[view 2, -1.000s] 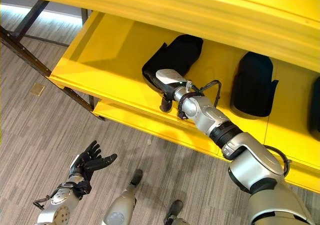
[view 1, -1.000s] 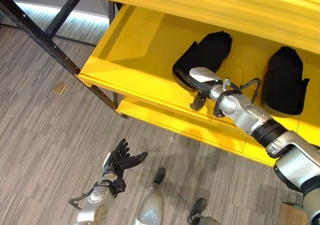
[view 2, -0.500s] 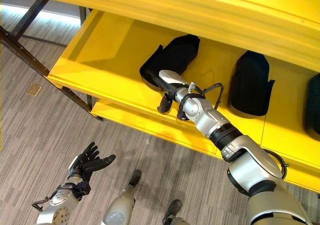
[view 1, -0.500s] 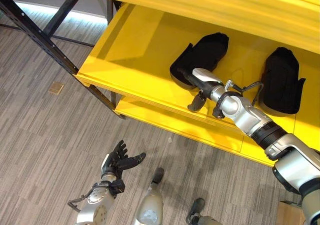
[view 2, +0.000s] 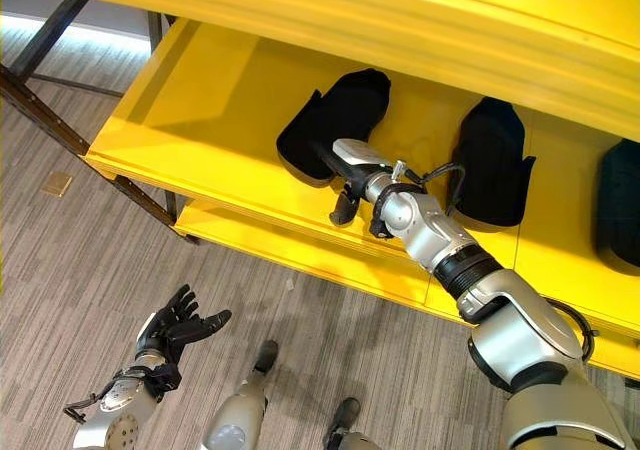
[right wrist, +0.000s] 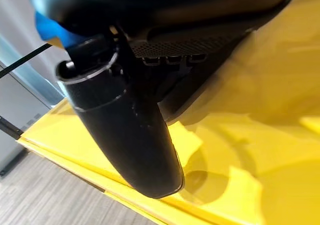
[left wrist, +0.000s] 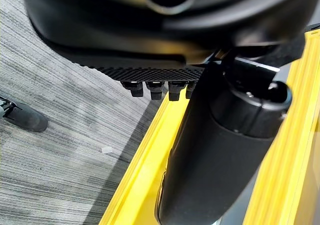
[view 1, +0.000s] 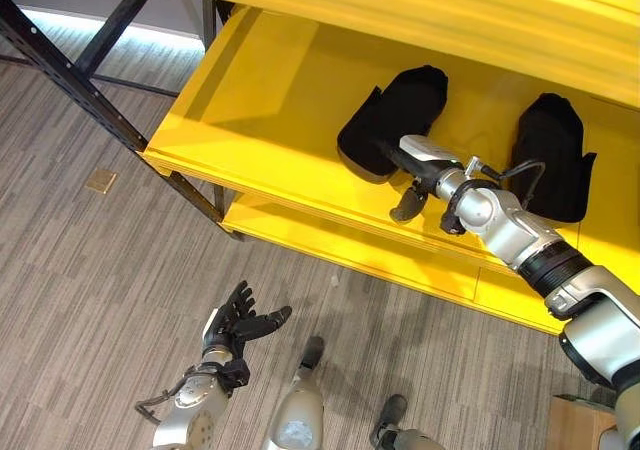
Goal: Move parts from the plastic box to the shelf.
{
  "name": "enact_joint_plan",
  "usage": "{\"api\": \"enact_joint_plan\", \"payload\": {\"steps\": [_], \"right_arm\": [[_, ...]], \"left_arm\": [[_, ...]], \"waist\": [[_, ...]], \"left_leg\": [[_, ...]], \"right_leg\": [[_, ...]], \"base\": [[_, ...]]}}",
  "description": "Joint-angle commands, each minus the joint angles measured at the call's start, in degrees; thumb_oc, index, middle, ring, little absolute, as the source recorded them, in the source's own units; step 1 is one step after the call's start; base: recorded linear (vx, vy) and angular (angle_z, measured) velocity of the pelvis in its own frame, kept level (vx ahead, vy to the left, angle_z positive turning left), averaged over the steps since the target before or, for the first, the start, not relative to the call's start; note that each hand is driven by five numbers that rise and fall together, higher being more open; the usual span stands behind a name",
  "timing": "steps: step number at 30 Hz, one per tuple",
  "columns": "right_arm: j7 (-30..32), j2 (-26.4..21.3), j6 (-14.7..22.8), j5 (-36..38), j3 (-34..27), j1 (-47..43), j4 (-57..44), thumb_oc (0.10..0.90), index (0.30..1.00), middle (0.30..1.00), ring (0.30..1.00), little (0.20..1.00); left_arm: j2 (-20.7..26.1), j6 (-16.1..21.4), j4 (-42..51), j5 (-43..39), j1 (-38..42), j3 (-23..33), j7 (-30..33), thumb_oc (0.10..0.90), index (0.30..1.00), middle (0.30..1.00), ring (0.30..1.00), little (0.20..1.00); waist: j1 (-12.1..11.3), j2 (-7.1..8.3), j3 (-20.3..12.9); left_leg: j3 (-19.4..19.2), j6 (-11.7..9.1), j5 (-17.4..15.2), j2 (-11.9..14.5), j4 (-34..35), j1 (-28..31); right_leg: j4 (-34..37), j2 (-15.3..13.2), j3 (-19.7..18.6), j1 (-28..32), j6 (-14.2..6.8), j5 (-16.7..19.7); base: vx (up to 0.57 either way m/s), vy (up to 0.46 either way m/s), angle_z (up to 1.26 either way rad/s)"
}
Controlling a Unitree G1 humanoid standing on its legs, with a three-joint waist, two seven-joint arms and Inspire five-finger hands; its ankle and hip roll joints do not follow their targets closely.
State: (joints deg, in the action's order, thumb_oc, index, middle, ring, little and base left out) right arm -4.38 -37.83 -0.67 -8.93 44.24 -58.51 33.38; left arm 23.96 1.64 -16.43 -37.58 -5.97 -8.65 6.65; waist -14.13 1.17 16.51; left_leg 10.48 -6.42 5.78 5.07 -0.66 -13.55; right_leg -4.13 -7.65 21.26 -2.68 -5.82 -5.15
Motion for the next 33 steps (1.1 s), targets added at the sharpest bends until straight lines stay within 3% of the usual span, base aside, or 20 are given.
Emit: {"api": "enact_joint_plan", "payload": {"steps": [1,33], "right_arm": [[1.54,-2.36,2.84,-0.54,1.01,-5.97,-4.61,0.900,1.000,1.000,1.000,1.000],[0.09,-4.40,3.21,-0.55,1.50,-4.65,-5.27,0.900,1.000,1.000,1.000,1.000]], "left_arm": [[4.56,3.18,3.74,1.34,-0.68,3.73,-1.41,0.900,1.000,1.000,1.000,1.000],[4.40,3.17,3.81,1.40,-1.73,4.95,-1.55,0.900,1.000,1.000,1.000,1.000]], "waist": [[0.72,4.55,-2.52],[1.61,5.08,-2.91]], "left_leg": [[-1.67,-0.48,-2.62,4.67,-1.75,-1.96],[-2.58,-0.11,-2.66,4.72,-0.68,-0.91]], "right_leg": [[1.50,-5.75,-1.54,2.18,-2.91,0.25],[1.27,-5.48,-2.55,1.79,-2.96,0.38]], "base": [[0.00,-0.021,-0.05],[0.00,-0.002,-0.01]]}}
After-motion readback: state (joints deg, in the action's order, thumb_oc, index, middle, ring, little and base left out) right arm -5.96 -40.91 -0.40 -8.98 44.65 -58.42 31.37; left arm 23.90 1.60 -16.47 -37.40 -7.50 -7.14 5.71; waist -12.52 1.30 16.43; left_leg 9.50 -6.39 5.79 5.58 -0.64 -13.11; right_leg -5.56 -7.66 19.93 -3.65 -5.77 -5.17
